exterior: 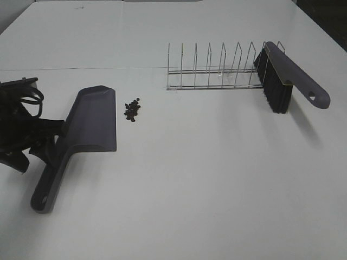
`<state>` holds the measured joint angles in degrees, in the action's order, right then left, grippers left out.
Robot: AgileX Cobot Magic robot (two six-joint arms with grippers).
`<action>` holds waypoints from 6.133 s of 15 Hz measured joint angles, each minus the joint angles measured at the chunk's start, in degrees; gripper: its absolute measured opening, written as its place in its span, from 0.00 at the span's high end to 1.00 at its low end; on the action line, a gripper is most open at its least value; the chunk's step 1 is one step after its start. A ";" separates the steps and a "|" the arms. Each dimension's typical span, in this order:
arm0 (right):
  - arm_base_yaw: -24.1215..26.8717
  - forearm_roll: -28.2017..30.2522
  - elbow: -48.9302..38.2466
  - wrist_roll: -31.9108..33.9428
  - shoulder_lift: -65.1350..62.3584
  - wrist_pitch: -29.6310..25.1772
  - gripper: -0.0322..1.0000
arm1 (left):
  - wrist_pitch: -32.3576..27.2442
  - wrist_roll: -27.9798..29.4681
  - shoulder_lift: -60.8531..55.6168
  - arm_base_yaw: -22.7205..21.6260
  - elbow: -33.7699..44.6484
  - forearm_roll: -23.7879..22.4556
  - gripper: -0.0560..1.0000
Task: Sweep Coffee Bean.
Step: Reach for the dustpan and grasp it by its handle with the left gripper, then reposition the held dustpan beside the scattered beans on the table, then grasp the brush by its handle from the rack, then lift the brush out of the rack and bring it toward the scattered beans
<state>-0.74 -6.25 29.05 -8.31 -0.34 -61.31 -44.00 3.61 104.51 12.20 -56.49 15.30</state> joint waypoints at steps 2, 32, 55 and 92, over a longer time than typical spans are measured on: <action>0.00 0.00 0.00 0.00 0.00 0.00 0.23 | 1.09 2.64 1.78 1.49 -0.23 -2.69 0.44; 0.00 0.00 0.00 0.00 0.00 0.00 0.23 | -0.29 10.54 0.40 4.47 -6.30 -11.52 0.70; 0.00 2.12 63.71 2.58 108.69 14.61 0.36 | -0.11 9.00 0.34 4.47 -6.30 -12.66 0.70; -5.67 4.13 76.55 6.93 116.88 -8.82 0.71 | -5.33 12.43 0.34 4.47 -6.19 -18.45 0.70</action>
<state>-6.42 -2.12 105.60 -1.38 116.54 -70.13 -49.33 16.04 104.85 16.67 -62.68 -3.15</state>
